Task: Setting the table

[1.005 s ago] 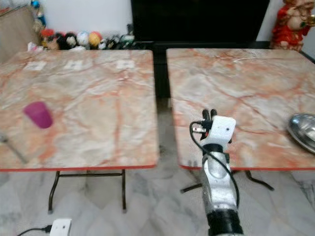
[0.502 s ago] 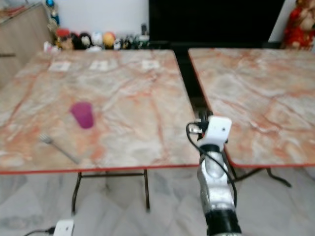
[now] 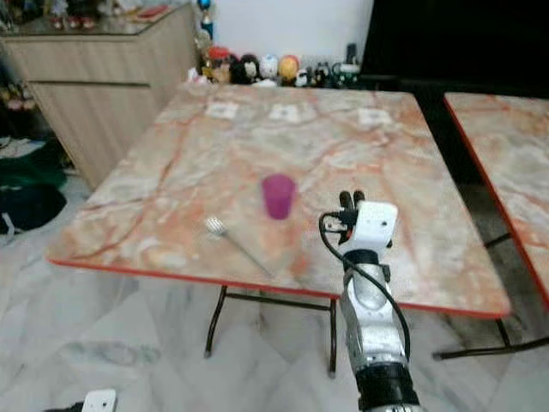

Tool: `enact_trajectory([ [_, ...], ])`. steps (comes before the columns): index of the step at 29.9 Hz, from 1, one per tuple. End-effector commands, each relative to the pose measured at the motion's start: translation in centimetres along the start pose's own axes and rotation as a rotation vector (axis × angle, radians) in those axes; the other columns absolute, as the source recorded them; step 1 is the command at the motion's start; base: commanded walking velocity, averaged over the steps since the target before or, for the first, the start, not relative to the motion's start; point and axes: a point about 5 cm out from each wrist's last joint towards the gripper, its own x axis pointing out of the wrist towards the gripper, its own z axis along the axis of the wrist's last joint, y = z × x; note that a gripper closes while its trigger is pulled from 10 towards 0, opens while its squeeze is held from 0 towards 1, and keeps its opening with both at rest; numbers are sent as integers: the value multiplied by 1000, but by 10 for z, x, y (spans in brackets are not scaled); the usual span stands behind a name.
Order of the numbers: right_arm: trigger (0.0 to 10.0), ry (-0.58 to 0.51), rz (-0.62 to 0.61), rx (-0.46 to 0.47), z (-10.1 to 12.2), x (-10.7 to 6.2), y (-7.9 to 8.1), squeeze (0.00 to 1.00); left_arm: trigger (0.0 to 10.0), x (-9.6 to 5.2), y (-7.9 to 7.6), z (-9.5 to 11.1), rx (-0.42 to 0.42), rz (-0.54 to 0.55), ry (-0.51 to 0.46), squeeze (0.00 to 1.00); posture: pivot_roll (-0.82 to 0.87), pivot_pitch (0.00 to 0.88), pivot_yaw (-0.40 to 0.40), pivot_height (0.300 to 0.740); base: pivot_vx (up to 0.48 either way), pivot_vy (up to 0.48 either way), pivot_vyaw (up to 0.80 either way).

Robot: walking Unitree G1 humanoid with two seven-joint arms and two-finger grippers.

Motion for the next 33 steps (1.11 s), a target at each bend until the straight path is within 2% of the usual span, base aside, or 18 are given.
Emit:
enact_trajectory([
  [1,10000,-22,-23,-15,7,3,-9,0,10000,1,-3,3,-16,-6,-9,0,-40,0,-7,740,0,480,0],
  [5,10000,-19,-23,-14,6,3,-9,0,10000,1,-3,2,-17,-5,-10,0,-38,0,-6,740,0,454,0],
  [10,10000,-4,-9,-15,3,3,-8,0,10000,0,-2,1,-13,-7,-16,0,-34,0,-8,740,0,0,0],
  [21,10000,5,-8,-16,2,3,-10,0,10000,-1,-22,-8,-9,-36,-5,0,-35,0,-9,740,0,0,0],
  [27,10000,10,-9,-15,1,2,-10,0,10000,-2,-14,-9,-9,-29,-3,0,-36,0,-8,740,176,0,0],
  [33,10000,17,3,-18,0,2,-9,0,10000,-2,-12,-9,-3,-26,-2,0,-37,0,-6,740,282,0,0],
])
